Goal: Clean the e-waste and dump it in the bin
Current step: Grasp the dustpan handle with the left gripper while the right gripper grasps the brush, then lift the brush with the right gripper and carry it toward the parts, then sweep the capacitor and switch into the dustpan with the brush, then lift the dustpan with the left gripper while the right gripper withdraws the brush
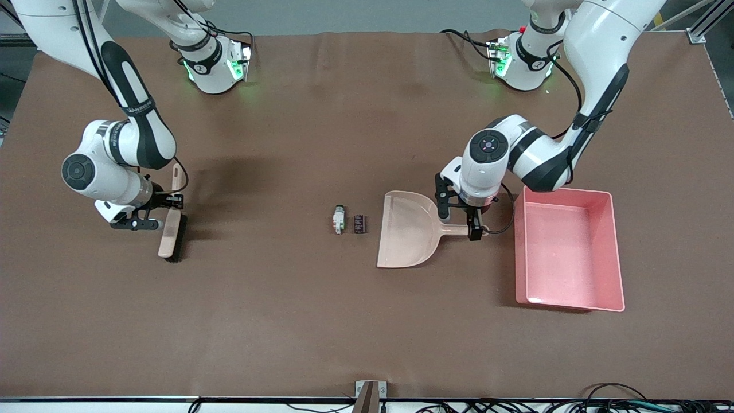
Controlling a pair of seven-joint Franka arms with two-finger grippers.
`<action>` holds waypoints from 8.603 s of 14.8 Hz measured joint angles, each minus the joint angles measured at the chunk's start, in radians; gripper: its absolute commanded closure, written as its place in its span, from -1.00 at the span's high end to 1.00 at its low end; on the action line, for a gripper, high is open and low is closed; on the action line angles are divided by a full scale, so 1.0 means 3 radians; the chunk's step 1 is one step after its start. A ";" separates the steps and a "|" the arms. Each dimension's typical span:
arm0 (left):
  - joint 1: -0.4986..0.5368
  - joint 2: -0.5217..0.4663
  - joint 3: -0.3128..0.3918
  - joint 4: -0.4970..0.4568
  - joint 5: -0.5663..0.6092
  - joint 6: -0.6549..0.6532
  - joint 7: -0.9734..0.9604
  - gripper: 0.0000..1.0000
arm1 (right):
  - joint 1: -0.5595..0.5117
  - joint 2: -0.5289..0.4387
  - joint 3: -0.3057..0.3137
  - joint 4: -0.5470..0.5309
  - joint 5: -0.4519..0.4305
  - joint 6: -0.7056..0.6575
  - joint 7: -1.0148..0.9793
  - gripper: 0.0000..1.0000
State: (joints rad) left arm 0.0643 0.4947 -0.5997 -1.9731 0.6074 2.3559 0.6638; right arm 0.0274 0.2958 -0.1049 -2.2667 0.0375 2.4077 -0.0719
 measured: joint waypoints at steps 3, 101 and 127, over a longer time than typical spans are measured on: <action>-0.0046 0.0139 0.0004 0.0142 0.0014 -0.0003 0.0000 0.99 | 0.0020 0.0000 0.0006 0.0000 0.0001 -0.0014 0.0001 -0.92; -0.0648 0.0698 0.0018 0.0943 0.0704 -0.1018 0.0004 -1.00 | 0.3034 0.1148 0.0166 0.1769 0.0711 0.1000 0.3335 -0.99; -0.0221 0.0697 -0.0128 0.1571 0.0140 -0.1020 -0.0060 -1.00 | 0.1842 0.0768 -0.0599 0.1951 0.0667 -0.0609 0.1448 -0.99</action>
State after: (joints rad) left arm -0.0021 0.7037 -0.6382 -1.5018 0.6494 2.0498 0.6459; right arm 0.5800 0.5262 -0.2845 -1.6815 0.2375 2.2250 0.3625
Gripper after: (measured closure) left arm 0.665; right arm 0.722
